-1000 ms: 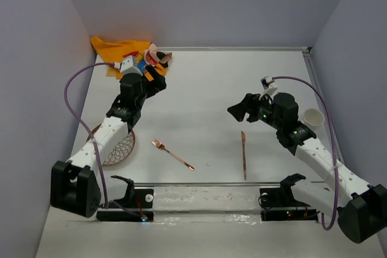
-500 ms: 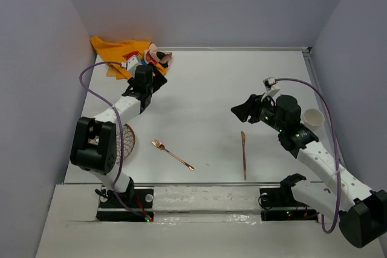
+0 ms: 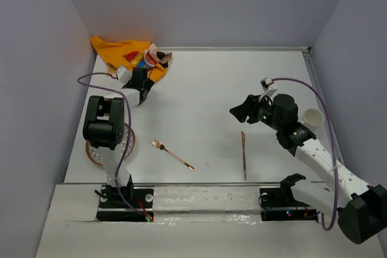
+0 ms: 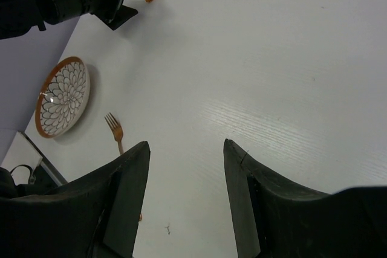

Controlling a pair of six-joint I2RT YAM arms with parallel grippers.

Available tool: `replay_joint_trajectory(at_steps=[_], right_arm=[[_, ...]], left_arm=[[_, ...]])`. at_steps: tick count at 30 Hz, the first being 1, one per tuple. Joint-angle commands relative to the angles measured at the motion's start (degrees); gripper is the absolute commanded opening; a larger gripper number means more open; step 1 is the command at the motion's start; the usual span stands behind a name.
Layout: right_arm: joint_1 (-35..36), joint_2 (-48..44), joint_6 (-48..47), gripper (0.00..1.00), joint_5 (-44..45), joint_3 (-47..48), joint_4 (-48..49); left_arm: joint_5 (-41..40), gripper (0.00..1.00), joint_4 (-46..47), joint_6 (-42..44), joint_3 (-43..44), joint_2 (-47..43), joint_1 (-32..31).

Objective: Set the dinner table for one person

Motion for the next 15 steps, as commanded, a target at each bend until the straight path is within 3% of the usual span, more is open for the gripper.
replay_joint_trajectory(at_steps=[1,8,9,11,14,15], right_arm=[[0.6,1.7,-1.0,0.58,-1.1,-0.3,3.7],[0.6,1.7,-1.0,0.58,-1.0,-0.6,3.9],[0.6,1.7,-1.0,0.58,-0.9,-0.5,3.8],[0.6,1.9,-1.0,0.58,-1.0,-0.3,3.8],[0.6,1.9,-0.9,0.58,-0.9,-0.1,3.8],[0.6,1.9,-0.9,0.58,-0.8,-0.1,3.9]], left_arm=[[-3.9,0.74,-2.9,0.6,7.3,2.2,0.7],[-2.5,0.70,-6.3,1.3,14.0,8.0,2.1],[-1.9,0.62,-6.5,1.6,14.5,8.8,2.1],[-1.2,0.57,-6.7,1.3,15.0,9.6,2.1],[-0.3,0.36,-7.4,1.3,15.9,11.2,2.1],[-0.3,0.34,-7.4,1.4,16.0,11.3,2.1]])
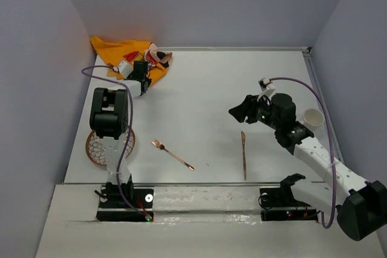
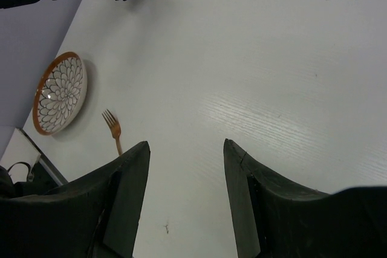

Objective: Set the dinner table for one person

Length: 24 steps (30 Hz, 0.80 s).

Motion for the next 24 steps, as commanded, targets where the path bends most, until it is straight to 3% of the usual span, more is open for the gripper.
replay_joint_trajectory(at_steps=[1,3,5,13,19,24], right_arm=[[0.6,-0.5,-0.8,0.58,-0.1,0.0,3.1],[0.6,-0.5,-0.7,0.58,0.0,0.1,3.0],[0.6,-0.6,-0.6,0.58,0.0,0.1,3.1],[0.6,1.3,-0.8,0.61,2.2,1.9,2.9],[0.6,2.7,-2.6,0.68,8.1,3.7,0.0],[0.6,4.3,-3.9,0.71,13.7,4.4,-1.4]], left_arm=[[0.1,0.32,-2.0,1.0,2.3,0.9,0.2],[0.4,0.10,-2.1,1.9,3.0,1.3,0.2],[1.9,0.00,-2.1,2.6,3.7,1.4,0.0],[5.6,0.00,0.7,7.5,4.4,-0.4,-10.0],[9.5,0.00,7.9,4.4,-2.1,-3.9,-19.9],[8.6,0.68,12.9,2.0,-12.4,-11.3,-24.0]])
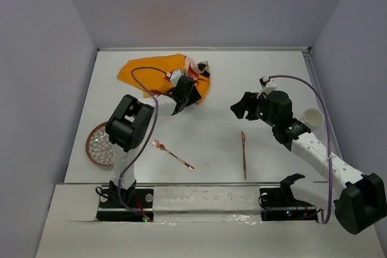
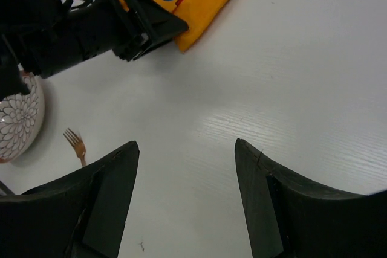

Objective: Set the dinner table for one person

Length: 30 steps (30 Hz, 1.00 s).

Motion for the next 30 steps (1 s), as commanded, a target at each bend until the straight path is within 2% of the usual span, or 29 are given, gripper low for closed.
replay_joint_trajectory(at_steps=[1,3,6,10,12,15,17,22,26,30], right_arm=[[0.6,1.8,-2.2,0.71,6.8,3.1,-0.2],[0.6,3.1,-1.9,0.70,7.9,3.6,-0.2],[0.6,6.5,-0.3,0.65,8.2,4.9,0.7],[0.6,11.0,1.7,0.44,7.0,6.4,3.9],[0.6,13.1,3.6,0.28,6.3,7.1,5.6],[0.6,15.4,4.9,0.28,4.8,8.0,7.7],[0.6,16.4,5.0,0.33,3.5,8.1,9.5],[0.6,20.2,5.7,0.36,1.0,8.5,12.3],[0.6,24.3,6.8,0.43,-0.6,9.5,15.2],[0.6,28.4,8.1,0.50,-1.2,10.7,17.4]], left_arm=[[-1.1,0.72,6.5,-1.8,-8.4,-10.2,-1.0],[-3.5,0.78,7.5,-0.9,-12.4,-14.8,-1.7],[-7.8,0.73,9.4,-1.6,-18.5,-20.8,-1.8],[-6.0,0.69,10.6,-4.6,-21.8,-21.4,-1.5],[-5.1,0.66,12.7,-7.4,-22.6,-19.6,-1.4],[-6.4,0.64,14.3,-10.2,-23.1,-17.0,-0.9],[-7.2,0.63,14.9,-12.0,-23.1,-15.3,-0.4],[-7.3,0.61,18.2,-13.9,-23.2,-12.8,0.5],[-7.3,0.51,18.5,-13.7,-21.9,-10.9,0.6],[-8.0,0.48,18.7,-13.9,-21.9,-10.3,0.7]])
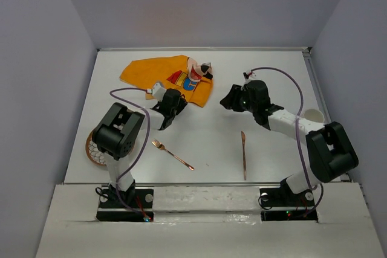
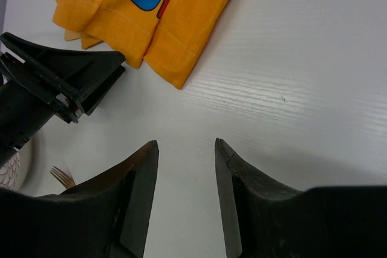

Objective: Set the dinner table for one person

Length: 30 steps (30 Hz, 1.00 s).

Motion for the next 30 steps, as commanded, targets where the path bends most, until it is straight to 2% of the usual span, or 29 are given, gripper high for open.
replay_joint_trajectory(at_steps=[1,15,26,30], right_arm=[[0.6,3.2,2.3,0.51,-1.1,3.0,7.0],[1.6,21.3,10.3,0.54,-1.2,7.1,17.8],[2.1,29.2,15.7,0.54,-1.4,10.3,21.4],[2.1,31.0,17.0,0.54,-2.1,10.9,22.5]], left_arm=[[-2.8,0.48,1.8,-0.9,1.1,0.9,0.3],[-1.6,0.43,5.2,-1.3,0.9,2.7,0.4],[-1.0,0.40,7.3,-1.4,0.4,3.1,0.4],[-1.0,0.35,8.0,-1.1,0.2,3.3,0.4]])
